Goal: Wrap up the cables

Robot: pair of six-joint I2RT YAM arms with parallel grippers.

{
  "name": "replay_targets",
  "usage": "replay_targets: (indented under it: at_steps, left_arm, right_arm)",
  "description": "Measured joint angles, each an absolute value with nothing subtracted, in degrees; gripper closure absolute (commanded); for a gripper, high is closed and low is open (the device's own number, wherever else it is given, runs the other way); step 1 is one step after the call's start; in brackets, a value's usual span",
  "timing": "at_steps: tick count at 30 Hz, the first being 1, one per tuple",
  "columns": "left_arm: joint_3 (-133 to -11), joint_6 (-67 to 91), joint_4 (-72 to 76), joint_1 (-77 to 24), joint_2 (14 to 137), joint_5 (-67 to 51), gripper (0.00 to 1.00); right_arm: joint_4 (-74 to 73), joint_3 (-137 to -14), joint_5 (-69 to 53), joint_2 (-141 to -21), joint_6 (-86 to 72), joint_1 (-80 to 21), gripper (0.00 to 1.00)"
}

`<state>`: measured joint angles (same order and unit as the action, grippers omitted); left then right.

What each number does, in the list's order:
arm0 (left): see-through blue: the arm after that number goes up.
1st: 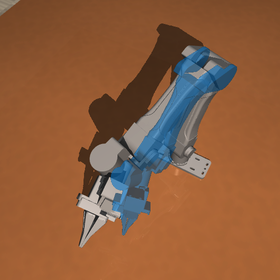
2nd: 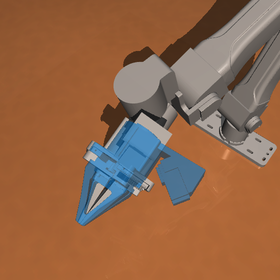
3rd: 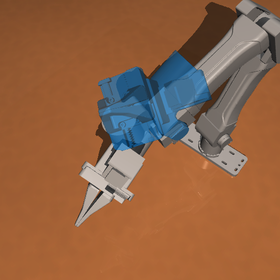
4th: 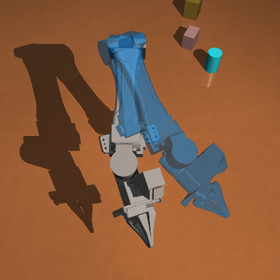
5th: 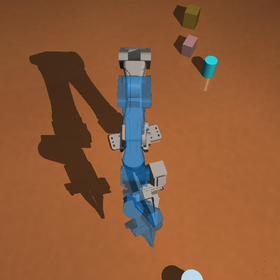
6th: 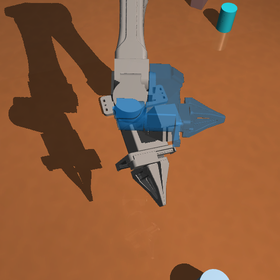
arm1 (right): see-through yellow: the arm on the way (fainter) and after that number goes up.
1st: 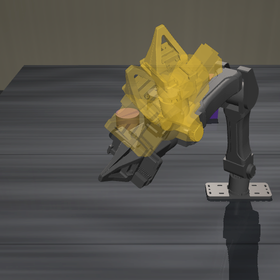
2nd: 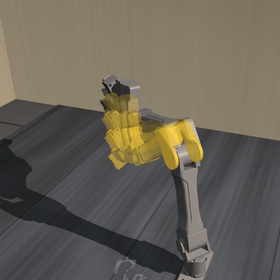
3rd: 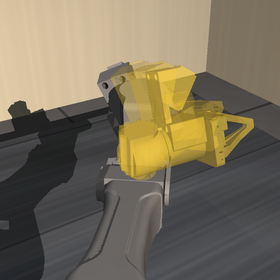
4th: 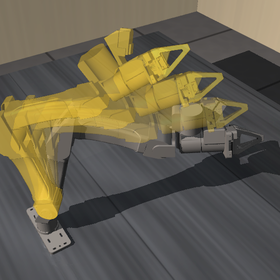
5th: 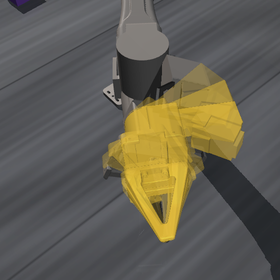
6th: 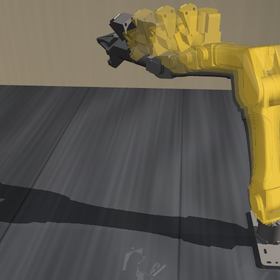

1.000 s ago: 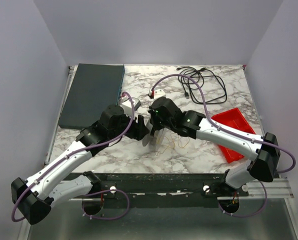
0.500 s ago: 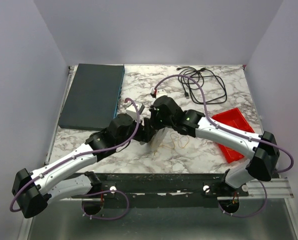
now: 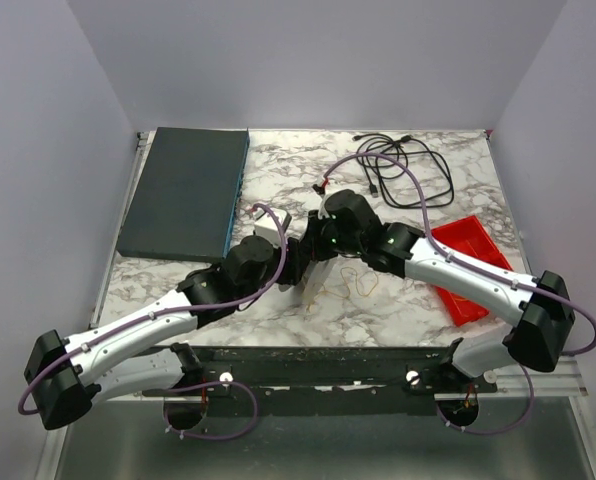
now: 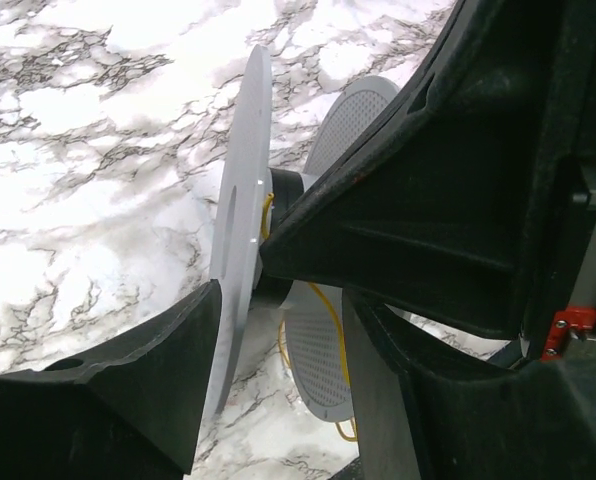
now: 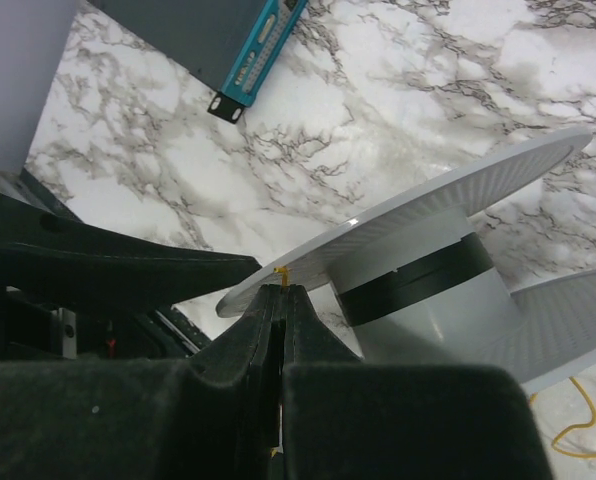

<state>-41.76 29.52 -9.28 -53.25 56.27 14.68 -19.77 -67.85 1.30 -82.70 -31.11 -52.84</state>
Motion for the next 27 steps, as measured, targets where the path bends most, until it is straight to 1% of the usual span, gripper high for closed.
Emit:
replay_targets:
  at_steps: [1,5,9,13,21,24,26,27]
  left_arm:
    - [-41.6,29.6,-9.0,-53.5,56.3,14.9,0.48]
    - [-41.1,30.5,-7.4,-54.8,56.3,16.6,0.55]
    - [-40.8,31.4,-6.8,-55.9,56.7,19.3,0.66]
    - [-40.8,31.9,-6.4,-56.3,58.1,21.3,0.74]
    - [-40.9,32.5,-6.1,-56.4,59.8,22.9,0.93]
    - [-41.3,32.3,-6.2,-56.4,60.3,23.7,0.96]
    - [-41.6,32.1,-6.2,-56.4,60.8,23.9,1.00]
    - [-41.6,32.0,-6.1,-56.4,61.0,24.0,1.00]
  right_arm:
    - [-19.3,-67.6,0.4,-82.4,-31.7,-52.6,0.99]
    - [-17.8,-66.8,-1.9,-81.4,-33.9,-51.7,0.99]
    - [-15.7,-65.3,-3.7,-81.2,-36.2,-50.9,0.99]
    - [-13.9,-63.9,-4.1,-81.1,-37.6,-50.4,0.99]
    - [-13.2,-62.6,-4.2,-81.0,-38.5,-49.7,0.99]
    - [-12.9,-62.6,-4.2,-81.0,-38.6,-49.6,0.99]
    - [-12.4,-62.6,-4.2,-80.9,-38.8,-49.5,0.99]
    - [-12.0,-62.5,-4.3,-80.9,-39.0,-49.5,0.99]
